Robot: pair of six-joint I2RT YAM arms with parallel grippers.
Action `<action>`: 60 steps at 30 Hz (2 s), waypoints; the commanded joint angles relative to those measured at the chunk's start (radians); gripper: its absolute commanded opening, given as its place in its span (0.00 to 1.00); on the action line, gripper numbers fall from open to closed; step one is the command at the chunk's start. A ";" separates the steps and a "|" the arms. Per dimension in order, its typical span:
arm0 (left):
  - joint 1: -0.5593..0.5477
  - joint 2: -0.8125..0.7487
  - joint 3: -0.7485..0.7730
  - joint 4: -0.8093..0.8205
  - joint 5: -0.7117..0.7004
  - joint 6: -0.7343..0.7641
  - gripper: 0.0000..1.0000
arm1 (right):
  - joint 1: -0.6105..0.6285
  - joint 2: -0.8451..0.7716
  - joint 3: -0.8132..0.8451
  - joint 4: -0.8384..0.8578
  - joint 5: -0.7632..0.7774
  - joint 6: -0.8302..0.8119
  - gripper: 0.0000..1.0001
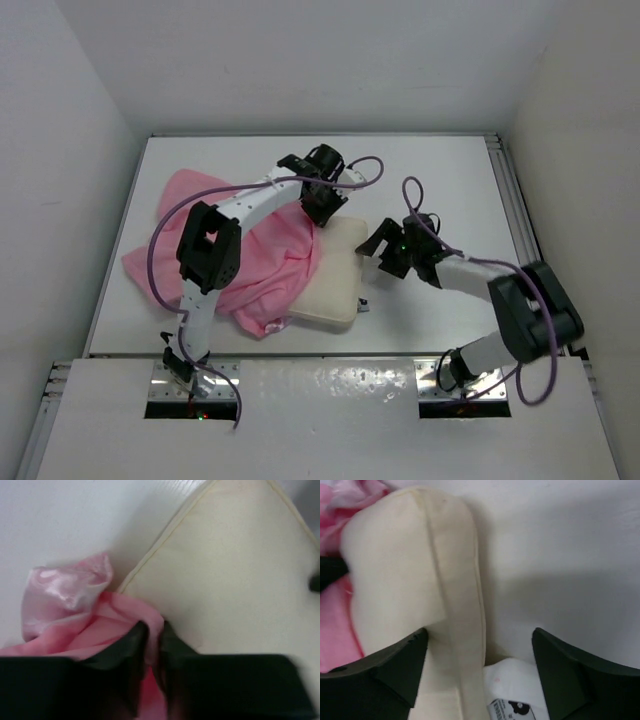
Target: Put the pillow into the pillowcase
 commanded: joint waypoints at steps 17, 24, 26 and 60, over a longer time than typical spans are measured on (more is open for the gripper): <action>-0.186 -0.177 -0.041 0.130 0.122 0.134 0.00 | 0.226 -0.171 -0.254 0.497 0.198 0.169 0.00; -0.277 -0.232 0.063 0.013 0.264 0.165 0.00 | 0.257 -0.271 -0.340 0.535 0.494 0.242 0.00; -0.283 -0.244 0.058 -0.001 0.262 0.170 0.00 | 0.280 -0.286 -0.337 0.487 0.514 0.233 0.00; -0.320 -0.180 0.746 0.365 -0.005 -0.131 0.00 | 0.225 -0.388 0.921 -0.506 0.454 -0.881 0.00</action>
